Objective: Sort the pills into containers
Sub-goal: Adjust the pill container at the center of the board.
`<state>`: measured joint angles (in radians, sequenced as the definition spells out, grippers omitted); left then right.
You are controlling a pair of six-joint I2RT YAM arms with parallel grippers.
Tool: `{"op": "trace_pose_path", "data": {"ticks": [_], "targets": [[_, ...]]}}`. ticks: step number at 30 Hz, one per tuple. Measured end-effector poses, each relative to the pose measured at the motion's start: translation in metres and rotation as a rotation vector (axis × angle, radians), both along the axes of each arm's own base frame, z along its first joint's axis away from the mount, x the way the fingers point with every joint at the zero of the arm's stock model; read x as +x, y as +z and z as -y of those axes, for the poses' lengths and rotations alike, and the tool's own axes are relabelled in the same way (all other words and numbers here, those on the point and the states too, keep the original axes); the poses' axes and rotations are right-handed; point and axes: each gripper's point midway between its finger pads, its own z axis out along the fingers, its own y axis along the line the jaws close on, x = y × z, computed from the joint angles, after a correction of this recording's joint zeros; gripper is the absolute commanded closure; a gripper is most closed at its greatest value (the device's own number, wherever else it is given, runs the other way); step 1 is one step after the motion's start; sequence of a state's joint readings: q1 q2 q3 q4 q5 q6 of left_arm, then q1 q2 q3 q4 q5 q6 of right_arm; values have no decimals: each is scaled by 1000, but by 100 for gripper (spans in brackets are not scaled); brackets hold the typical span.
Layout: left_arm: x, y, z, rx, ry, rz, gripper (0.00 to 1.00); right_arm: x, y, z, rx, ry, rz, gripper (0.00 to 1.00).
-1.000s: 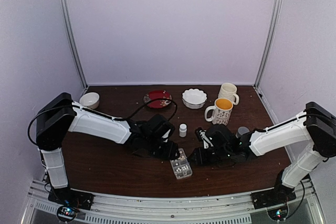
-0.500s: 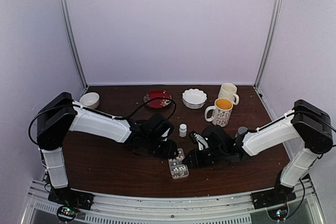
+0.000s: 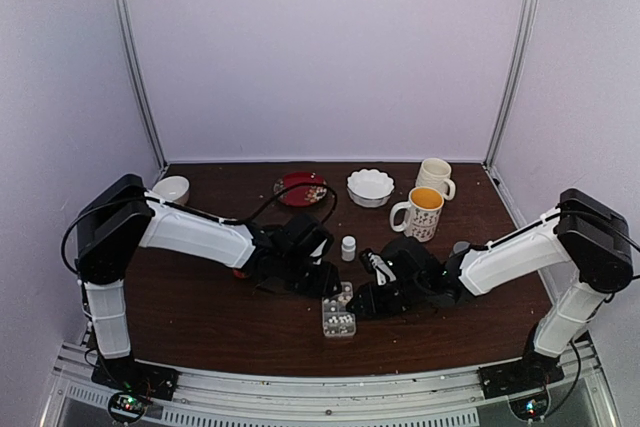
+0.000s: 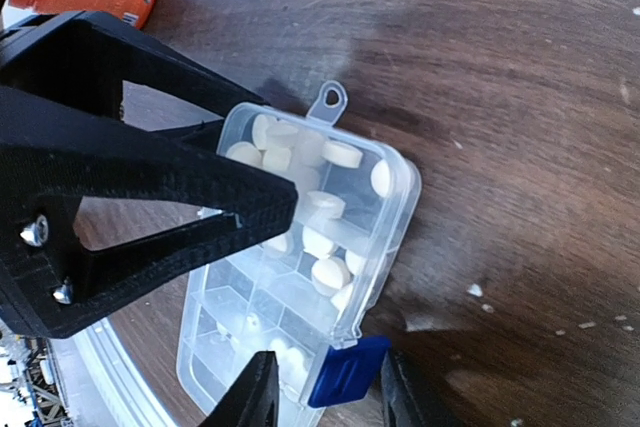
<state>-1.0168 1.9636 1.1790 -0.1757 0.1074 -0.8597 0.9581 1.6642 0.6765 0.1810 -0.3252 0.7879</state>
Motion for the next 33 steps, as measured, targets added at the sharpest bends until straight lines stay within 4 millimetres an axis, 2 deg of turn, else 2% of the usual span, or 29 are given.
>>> {"op": "trace_pose_path", "data": {"ticks": [5, 9, 12, 15, 19, 22, 26, 33], "targets": [[1, 0, 6, -3, -8, -3, 55, 1, 1, 7, -36, -16, 9, 71], [1, 0, 6, -1, -8, -6, 55, 1, 2, 5, -24, -16, 4, 76], [1, 0, 6, 0, -8, -6, 56, 0, 2, 3, -15, -16, -4, 76], [2, 0, 6, 0, -8, -5, 56, -1, 2, 2, -3, -21, -24, 73], [2, 0, 6, 1, -6, -3, 56, -1, -1, 0, 3, -25, -33, 55], [2, 0, 6, 0, -8, -3, 55, 2, 2, -2, 5, -18, -13, 51], [1, 0, 9, -4, -15, -4, 54, 2, 2, 4, -34, -16, 16, 60], [-2, 0, 11, -5, -30, -1, 54, 0, 2, 12, -80, -16, 26, 68]]}}
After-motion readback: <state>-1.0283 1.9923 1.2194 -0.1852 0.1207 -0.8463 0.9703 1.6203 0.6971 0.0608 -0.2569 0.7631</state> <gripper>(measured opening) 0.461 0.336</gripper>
